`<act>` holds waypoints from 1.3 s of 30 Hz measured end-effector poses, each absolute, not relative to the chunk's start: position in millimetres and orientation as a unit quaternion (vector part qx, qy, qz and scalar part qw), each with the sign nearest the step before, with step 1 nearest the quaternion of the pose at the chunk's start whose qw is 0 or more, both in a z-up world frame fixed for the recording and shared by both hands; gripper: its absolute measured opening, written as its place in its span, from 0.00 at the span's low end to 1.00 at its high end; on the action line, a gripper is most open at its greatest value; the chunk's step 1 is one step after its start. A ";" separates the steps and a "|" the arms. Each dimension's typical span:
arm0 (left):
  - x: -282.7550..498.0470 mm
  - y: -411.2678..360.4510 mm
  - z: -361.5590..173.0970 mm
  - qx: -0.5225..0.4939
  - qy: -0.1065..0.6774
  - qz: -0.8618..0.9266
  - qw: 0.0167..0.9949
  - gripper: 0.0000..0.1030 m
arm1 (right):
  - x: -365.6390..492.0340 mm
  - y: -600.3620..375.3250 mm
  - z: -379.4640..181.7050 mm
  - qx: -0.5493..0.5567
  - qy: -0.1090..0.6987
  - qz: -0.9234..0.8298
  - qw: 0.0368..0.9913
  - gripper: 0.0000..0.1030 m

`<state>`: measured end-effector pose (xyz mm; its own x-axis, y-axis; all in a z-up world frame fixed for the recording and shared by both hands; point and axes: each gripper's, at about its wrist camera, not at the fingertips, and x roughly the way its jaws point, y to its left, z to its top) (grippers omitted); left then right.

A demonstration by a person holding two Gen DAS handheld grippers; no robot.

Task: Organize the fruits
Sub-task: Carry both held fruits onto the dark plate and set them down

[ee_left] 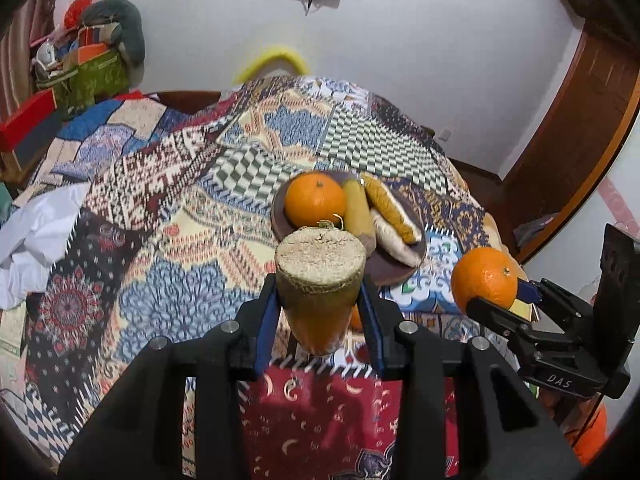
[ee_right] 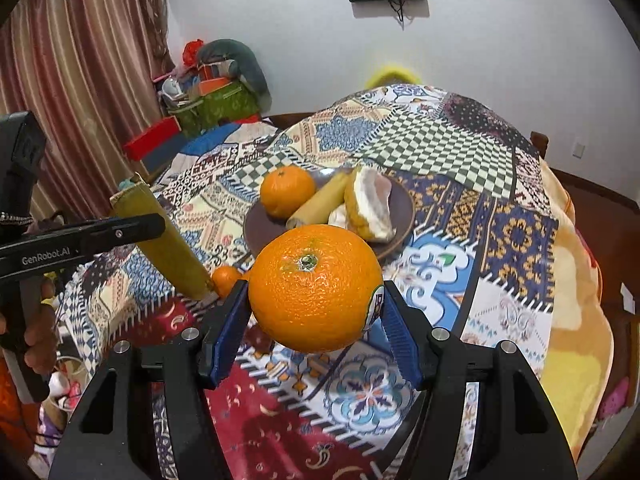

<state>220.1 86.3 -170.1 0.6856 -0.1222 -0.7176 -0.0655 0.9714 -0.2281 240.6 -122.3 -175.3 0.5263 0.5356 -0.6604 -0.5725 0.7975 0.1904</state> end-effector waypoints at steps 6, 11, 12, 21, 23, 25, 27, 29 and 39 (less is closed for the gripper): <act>233.4 86.0 -157.1 -0.103 0.381 -0.011 0.919 0.37 | 251.9 -119.6 -170.9 -0.024 0.360 0.320 0.876 0.59; 248.2 85.4 -155.6 -0.092 0.378 -0.008 0.921 0.37 | 263.1 -116.9 -170.7 -0.025 0.357 0.320 0.877 0.59; 251.4 85.5 -156.4 -0.091 0.378 -0.008 0.921 0.37 | 265.9 -116.0 -170.8 -0.025 0.357 0.320 0.877 0.59; 280.8 88.2 -169.1 -0.087 0.391 -0.011 0.916 0.37 | 286.5 -106.8 -181.3 -0.023 0.362 0.325 0.874 0.59; 287.1 87.1 -171.8 -0.081 0.394 -0.013 0.915 0.37 | 292.0 -103.6 -184.6 -0.023 0.365 0.326 0.872 0.59; 292.9 85.9 -174.4 -0.076 0.397 -0.014 0.915 0.37 | 297.3 -99.7 -187.2 -0.024 0.366 0.327 0.871 0.59; 299.2 85.7 -177.9 -0.075 0.401 -0.016 0.913 0.37 | 302.5 -96.4 -188.5 -0.023 0.366 0.329 0.870 0.59; 305.1 85.9 -181.5 -0.078 0.405 -0.019 0.911 0.37 | 306.8 -93.1 -188.9 -0.024 0.364 0.331 0.870 0.59; 331.2 82.0 -199.6 -0.087 0.422 -0.033 0.902 0.37 | 327.4 -86.7 -189.8 -0.035 0.356 0.331 0.873 0.59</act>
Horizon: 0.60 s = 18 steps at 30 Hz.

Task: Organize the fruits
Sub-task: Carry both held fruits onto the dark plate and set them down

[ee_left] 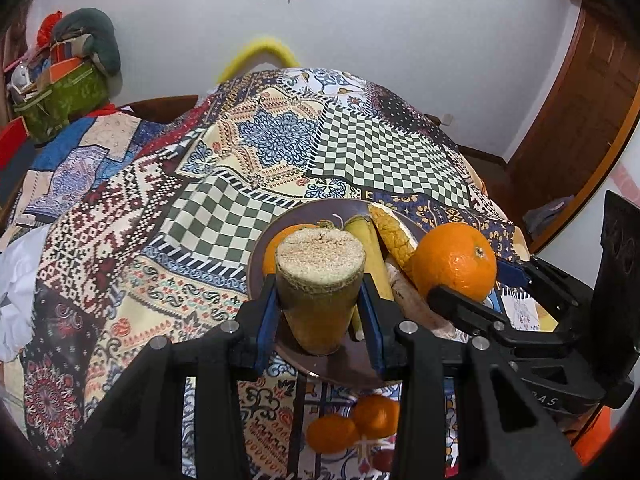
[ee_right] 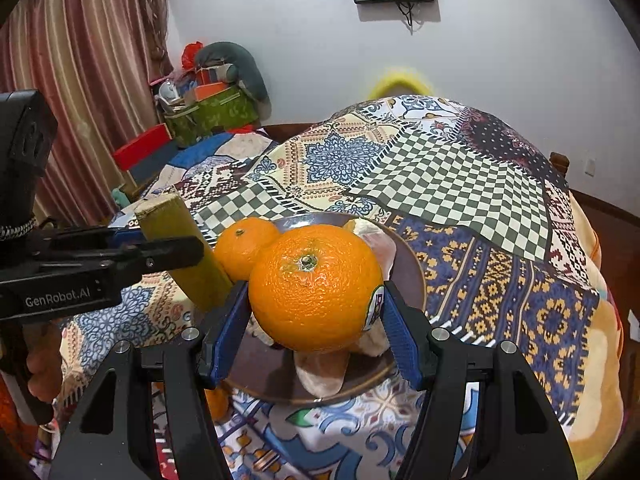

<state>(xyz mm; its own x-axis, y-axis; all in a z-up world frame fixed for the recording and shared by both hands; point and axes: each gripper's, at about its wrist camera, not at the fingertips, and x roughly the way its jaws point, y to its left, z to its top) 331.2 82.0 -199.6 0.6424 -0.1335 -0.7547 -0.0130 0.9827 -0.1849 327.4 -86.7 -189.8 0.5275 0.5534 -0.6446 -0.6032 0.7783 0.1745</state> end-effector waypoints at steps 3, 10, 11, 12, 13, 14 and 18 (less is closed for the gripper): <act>337.0 80.3 -200.9 -0.086 0.419 -0.037 0.903 0.37 | 331.8 -84.1 -193.6 -0.039 0.360 0.332 0.871 0.59; 349.5 77.8 -204.9 -0.089 0.419 -0.046 0.902 0.37 | 328.6 -80.4 -197.0 -0.055 0.358 0.340 0.868 0.59; 350.1 76.6 -205.3 -0.088 0.419 -0.047 0.902 0.37 | 327.7 -80.7 -197.4 -0.057 0.359 0.341 0.867 0.59; 350.6 75.2 -205.6 -0.085 0.418 -0.048 0.903 0.37 | 326.8 -81.5 -197.9 -0.057 0.360 0.341 0.867 0.59; 350.8 74.7 -205.9 -0.084 0.418 -0.048 0.903 0.37 | 327.1 -82.1 -198.2 -0.056 0.361 0.342 0.866 0.59; 351.6 74.4 -206.8 -0.085 0.419 -0.049 0.903 0.37 | 326.2 -83.0 -198.8 -0.056 0.363 0.342 0.865 0.60; 354.2 73.2 -214.1 -0.089 0.431 -0.049 0.897 0.37 | 323.0 -84.7 -200.2 -0.063 0.368 0.343 0.862 0.59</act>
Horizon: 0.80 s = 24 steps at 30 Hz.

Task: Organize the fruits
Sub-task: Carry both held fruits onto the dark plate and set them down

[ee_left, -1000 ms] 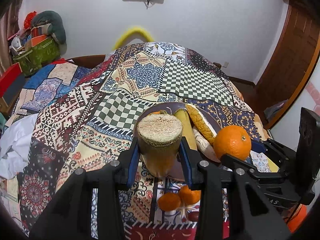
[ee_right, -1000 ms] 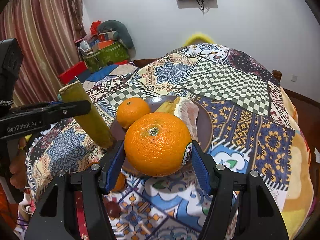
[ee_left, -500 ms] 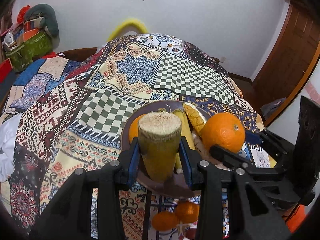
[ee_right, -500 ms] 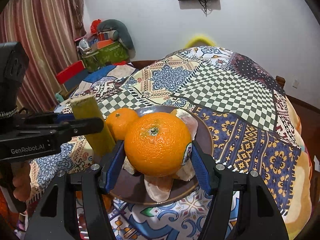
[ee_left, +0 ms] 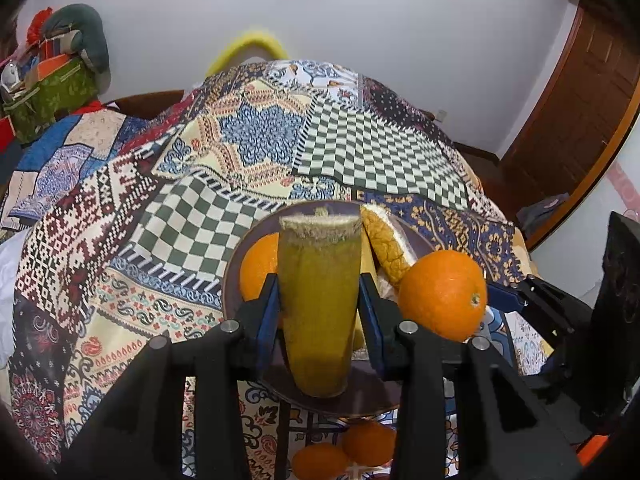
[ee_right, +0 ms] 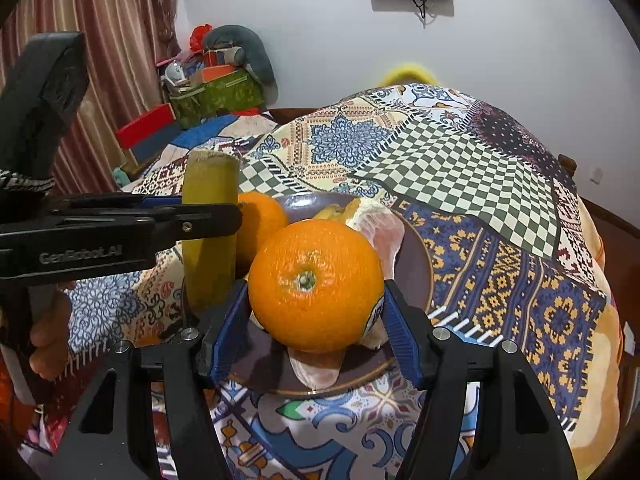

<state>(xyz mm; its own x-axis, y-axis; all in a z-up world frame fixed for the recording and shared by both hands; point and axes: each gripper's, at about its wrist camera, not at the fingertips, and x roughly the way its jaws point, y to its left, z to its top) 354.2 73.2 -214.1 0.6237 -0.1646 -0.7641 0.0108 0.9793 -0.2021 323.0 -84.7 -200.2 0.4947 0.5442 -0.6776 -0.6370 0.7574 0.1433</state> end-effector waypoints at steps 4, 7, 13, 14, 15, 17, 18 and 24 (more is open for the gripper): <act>353.6 69.5 -220.3 -0.081 0.437 -0.045 0.895 0.37 | 322.2 -88.5 -202.0 -0.055 0.377 0.349 0.856 0.60; 353.4 70.4 -220.0 -0.084 0.439 -0.047 0.894 0.37 | 323.6 -89.5 -202.4 -0.049 0.383 0.352 0.852 0.61; 352.5 74.3 -220.6 -0.091 0.445 -0.042 0.890 0.39 | 326.7 -86.3 -209.1 -0.045 0.407 0.349 0.843 0.62; 351.6 75.5 -219.9 -0.094 0.444 -0.042 0.890 0.42 | 325.9 -86.6 -209.0 -0.045 0.408 0.348 0.843 0.62; 350.8 76.4 -219.2 -0.096 0.443 -0.042 0.890 0.44 | 325.5 -86.8 -208.5 -0.044 0.407 0.348 0.843 0.62; 348.7 77.7 -217.0 -0.098 0.441 -0.040 0.891 0.45 | 324.3 -87.7 -205.6 -0.042 0.405 0.348 0.845 0.63; 347.9 78.0 -215.7 -0.098 0.440 -0.041 0.892 0.45 | 323.8 -87.8 -204.4 -0.042 0.403 0.347 0.846 0.63; 339.7 76.9 -205.5 -0.089 0.431 -0.037 0.897 0.49 | 318.9 -91.0 -194.2 -0.042 0.395 0.343 0.851 0.64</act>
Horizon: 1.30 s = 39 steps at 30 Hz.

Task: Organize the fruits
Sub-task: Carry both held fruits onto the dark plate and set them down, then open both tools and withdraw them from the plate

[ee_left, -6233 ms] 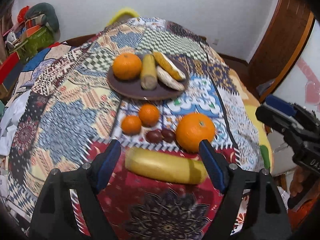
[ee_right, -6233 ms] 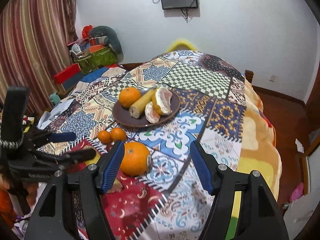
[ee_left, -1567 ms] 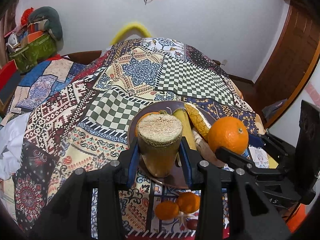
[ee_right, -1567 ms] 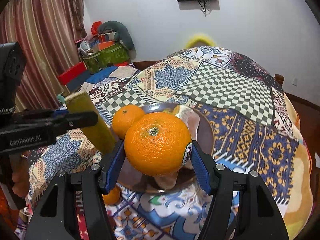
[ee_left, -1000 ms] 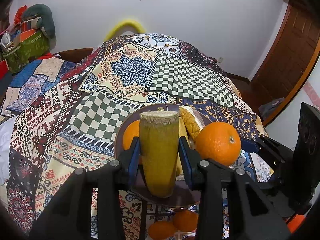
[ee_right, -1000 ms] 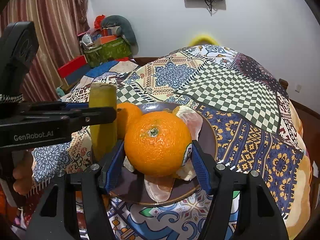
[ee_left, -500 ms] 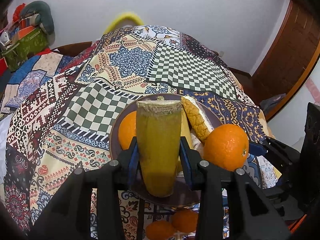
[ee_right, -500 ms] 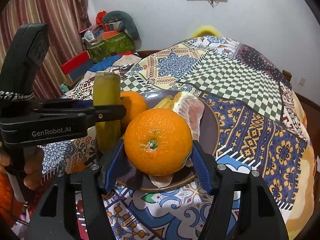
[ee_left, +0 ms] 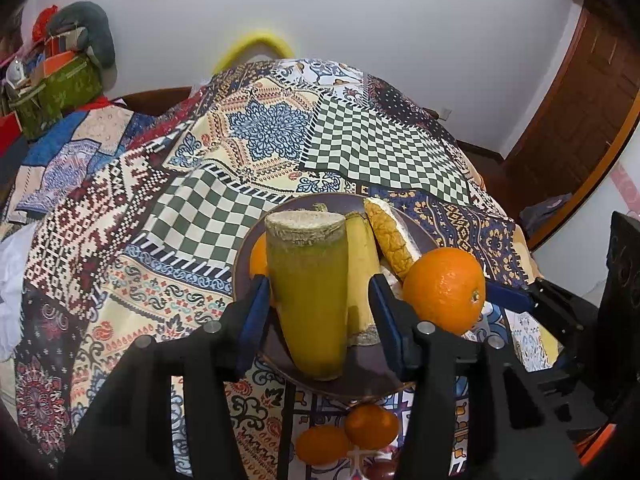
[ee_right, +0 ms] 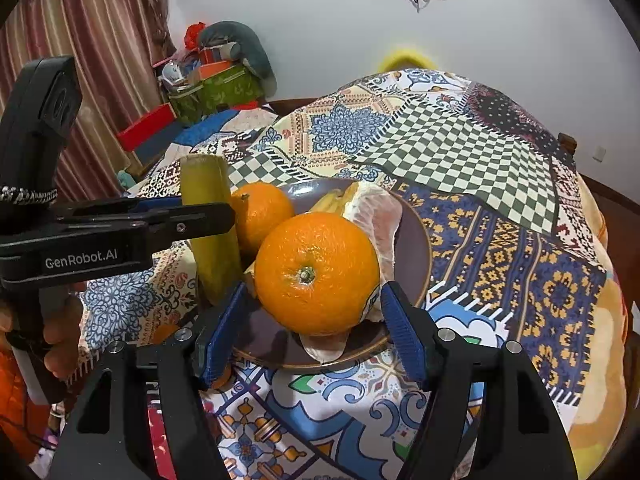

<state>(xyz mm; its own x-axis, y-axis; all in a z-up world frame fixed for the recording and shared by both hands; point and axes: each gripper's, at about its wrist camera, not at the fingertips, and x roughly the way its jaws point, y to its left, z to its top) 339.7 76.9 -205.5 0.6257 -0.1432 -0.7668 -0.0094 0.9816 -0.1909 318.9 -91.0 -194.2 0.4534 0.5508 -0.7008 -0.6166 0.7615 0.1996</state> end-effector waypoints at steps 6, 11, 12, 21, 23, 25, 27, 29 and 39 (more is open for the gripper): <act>319.9 81.8 -190.9 -0.091 0.422 -0.032 0.902 0.49 | 307.1 -98.2 -179.9 -0.043 0.382 0.335 0.860 0.64; 294.1 83.9 -170.1 -0.094 0.403 -0.028 0.910 0.51 | 291.3 -104.0 -162.2 -0.040 0.367 0.333 0.867 0.64; 289.3 83.5 -166.7 -0.093 0.399 -0.027 0.912 0.53 | 287.8 -104.8 -159.1 -0.040 0.365 0.333 0.869 0.64; 243.2 82.0 -144.5 -0.078 0.375 -0.016 0.924 0.58 | 255.2 -103.3 -146.0 -0.044 0.352 0.335 0.873 0.64; 235.4 82.6 -144.6 -0.075 0.373 -0.013 0.925 0.59 | 251.6 -100.7 -147.9 -0.045 0.355 0.336 0.871 0.64; 228.4 83.8 -147.0 -0.074 0.374 -0.011 0.924 0.60 | 247.8 -98.8 -150.9 -0.047 0.359 0.336 0.869 0.64; 223.6 86.2 -150.7 -0.074 0.378 -0.008 0.923 0.60 | 244.6 -94.5 -155.9 -0.051 0.365 0.337 0.866 0.64; 219.1 88.4 -156.3 -0.075 0.383 -0.006 0.921 0.60 | 241.0 -92.0 -161.4 -0.054 0.372 0.336 0.864 0.64; 212.1 101.4 -198.0 -0.072 0.421 0.006 0.904 0.60 | 246.8 -69.0 -194.6 -0.074 0.413 0.341 0.841 0.64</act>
<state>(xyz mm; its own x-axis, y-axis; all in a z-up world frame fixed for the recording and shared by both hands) 212.1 101.4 -198.0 0.6462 -0.0503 -0.7615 -0.0706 0.9896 -0.1253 246.8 -69.0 -194.6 0.4268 0.5128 -0.7449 -0.6355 0.7561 0.1564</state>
